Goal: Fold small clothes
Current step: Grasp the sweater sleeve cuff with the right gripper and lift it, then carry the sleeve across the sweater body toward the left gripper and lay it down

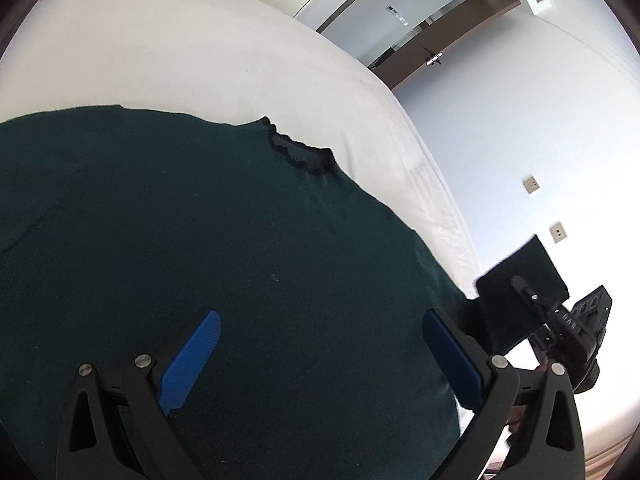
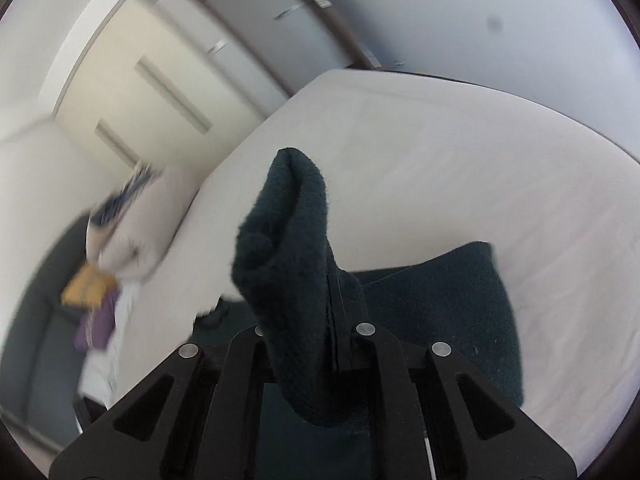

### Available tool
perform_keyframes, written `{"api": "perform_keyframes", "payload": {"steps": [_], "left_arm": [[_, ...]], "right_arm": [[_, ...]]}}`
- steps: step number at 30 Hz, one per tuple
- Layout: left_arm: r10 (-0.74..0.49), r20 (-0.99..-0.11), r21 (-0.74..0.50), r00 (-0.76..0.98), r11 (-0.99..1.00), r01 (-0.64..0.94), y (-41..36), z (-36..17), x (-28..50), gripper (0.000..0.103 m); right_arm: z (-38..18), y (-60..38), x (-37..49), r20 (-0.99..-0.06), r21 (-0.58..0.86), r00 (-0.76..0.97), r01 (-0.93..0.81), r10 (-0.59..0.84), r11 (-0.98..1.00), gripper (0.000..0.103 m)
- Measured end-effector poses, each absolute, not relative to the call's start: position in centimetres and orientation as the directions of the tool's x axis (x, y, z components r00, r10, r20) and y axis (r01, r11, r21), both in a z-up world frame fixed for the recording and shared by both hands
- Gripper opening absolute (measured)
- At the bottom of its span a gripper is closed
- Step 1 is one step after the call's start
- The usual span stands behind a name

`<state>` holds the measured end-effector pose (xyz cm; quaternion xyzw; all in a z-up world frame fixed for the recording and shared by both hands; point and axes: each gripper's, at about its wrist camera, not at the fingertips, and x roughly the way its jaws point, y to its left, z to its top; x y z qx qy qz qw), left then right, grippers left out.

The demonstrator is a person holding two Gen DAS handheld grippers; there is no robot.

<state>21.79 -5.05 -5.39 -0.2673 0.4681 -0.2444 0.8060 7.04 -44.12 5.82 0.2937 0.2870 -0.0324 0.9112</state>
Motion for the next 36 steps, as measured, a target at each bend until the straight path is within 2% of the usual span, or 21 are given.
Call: {"api": "perform_keyframes", "payload": {"steps": [5,8,10,14,17,18,21,22,24,26,28,29,31,32,36], "left_arm": [[-0.770,-0.540,-0.791,0.341,0.603,0.108,-6.1,-7.2,23.7,0.103],[-0.814,-0.505,-0.832,0.286,0.547,0.089,-7.1,-7.9,24.4,0.103],[-0.838,-0.483,-0.855,0.253,0.514,0.071,-7.7,-8.5,24.9,0.103],[-0.844,-0.494,-0.858,0.209,0.512,0.038,-8.8,-10.1,25.8,0.103],[-0.855,-0.477,-0.870,0.205,0.493,0.031,-9.1,-10.0,26.1,0.103],[-0.857,-0.475,-0.871,0.201,0.491,0.032,-9.2,-9.9,26.1,0.103],[-0.856,-0.481,-0.867,0.190,0.496,0.037,-9.7,-10.5,26.0,0.103],[-0.854,-0.484,-0.866,0.190,0.499,0.040,-9.6,-10.9,25.7,0.103],[-0.853,-0.487,-0.864,0.190,0.502,0.036,-9.8,-11.0,25.4,0.100],[-0.844,-0.503,-0.857,0.186,0.515,0.022,-10.2,-11.0,25.4,0.090],[-0.837,-0.522,-0.848,0.163,0.531,0.013,-10.7,-11.1,24.9,0.059],[-0.826,-0.543,-0.834,0.151,0.551,0.014,-11.1,-11.3,25.0,0.051],[-0.801,-0.584,-0.805,0.131,0.593,0.037,-12.1,-11.4,24.8,0.012],[-0.793,-0.596,-0.795,0.128,0.605,0.045,-12.4,-11.4,24.8,0.005],[-0.777,-0.598,-0.774,0.196,0.623,0.109,-11.7,-8.7,26.0,0.007]], "right_arm": [[2.7,-29.3,11.2,-0.666,0.255,0.727,0.014,0.165,0.967,0.009],[-0.4,-24.0,12.1,-0.719,0.134,0.683,-0.046,0.129,0.990,0.009],[-2.7,-21.0,11.0,-0.747,0.111,0.653,-0.062,0.125,0.992,0.009],[-5.6,-20.6,11.2,-0.770,0.131,0.625,-0.041,0.127,0.991,0.011],[-7.3,-20.7,11.1,-0.778,0.175,0.608,-0.039,0.162,0.984,0.020],[-7.4,-20.8,10.7,-0.773,0.190,0.610,-0.042,0.176,0.981,0.026],[-6.8,-21.0,9.5,-0.752,0.224,0.624,-0.062,0.213,0.973,0.063],[-6.8,-21.1,8.7,-0.743,0.229,0.634,-0.061,0.215,0.972,0.066],[-6.8,-21.4,7.6,-0.746,0.222,0.634,-0.051,0.203,0.974,0.066],[-6.9,-22.1,6.8,-0.759,0.241,0.616,-0.036,0.211,0.970,0.066],[-7.1,-23.3,5.7,-0.749,0.305,0.613,-0.016,0.250,0.952,0.066],[-7.1,-23.9,5.1,-0.738,0.337,0.620,-0.004,0.267,0.942,0.066],[-6.8,-25.3,4.1,-0.720,0.410,0.624,0.028,0.305,0.911,0.066],[-6.8,-26.1,3.7,-0.706,0.449,0.630,0.046,0.323,0.892,0.066],[-7.2,-29.4,3.2,-0.652,0.559,0.674,0.117,0.348,0.821,0.067]]}}
